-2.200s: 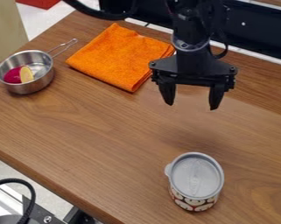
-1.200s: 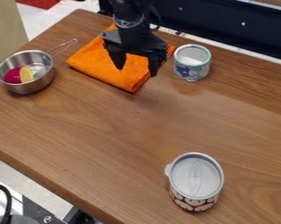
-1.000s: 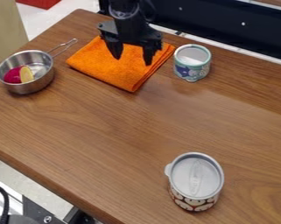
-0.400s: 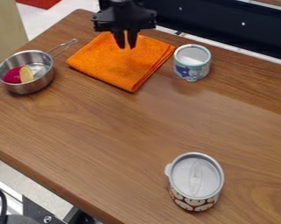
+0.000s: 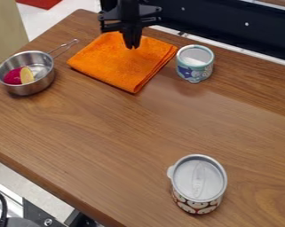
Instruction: Move the orange cloth to the middle of the table
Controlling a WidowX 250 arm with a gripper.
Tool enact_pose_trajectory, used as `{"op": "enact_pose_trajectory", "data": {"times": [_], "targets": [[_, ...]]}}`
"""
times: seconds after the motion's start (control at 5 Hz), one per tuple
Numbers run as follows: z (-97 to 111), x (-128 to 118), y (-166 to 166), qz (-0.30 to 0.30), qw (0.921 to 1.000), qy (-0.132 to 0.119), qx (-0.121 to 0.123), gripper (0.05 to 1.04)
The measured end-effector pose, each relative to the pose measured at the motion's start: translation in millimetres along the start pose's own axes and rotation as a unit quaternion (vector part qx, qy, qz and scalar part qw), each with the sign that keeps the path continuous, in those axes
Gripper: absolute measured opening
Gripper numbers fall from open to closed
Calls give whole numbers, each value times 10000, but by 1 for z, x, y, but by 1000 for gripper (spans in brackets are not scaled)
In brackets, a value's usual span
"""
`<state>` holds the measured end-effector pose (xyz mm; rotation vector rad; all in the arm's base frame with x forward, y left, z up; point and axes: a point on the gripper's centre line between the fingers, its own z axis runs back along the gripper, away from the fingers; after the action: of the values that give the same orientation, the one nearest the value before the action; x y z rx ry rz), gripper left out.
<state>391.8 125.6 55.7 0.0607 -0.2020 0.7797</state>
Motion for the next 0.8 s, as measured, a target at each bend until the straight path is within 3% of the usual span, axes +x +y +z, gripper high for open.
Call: {"op": "enact_pose_trajectory", "data": {"times": [0.2, 0.4, 0.6, 0.8], "targets": [[-3, 5, 6, 133, 9999, 18, -99, 53], [-22, 0, 12, 168, 9997, 193, 63, 53], [-26, 4, 15, 185, 9996, 143, -166, 53], [-32, -3, 14, 73, 9999, 119, -67, 53]]}}
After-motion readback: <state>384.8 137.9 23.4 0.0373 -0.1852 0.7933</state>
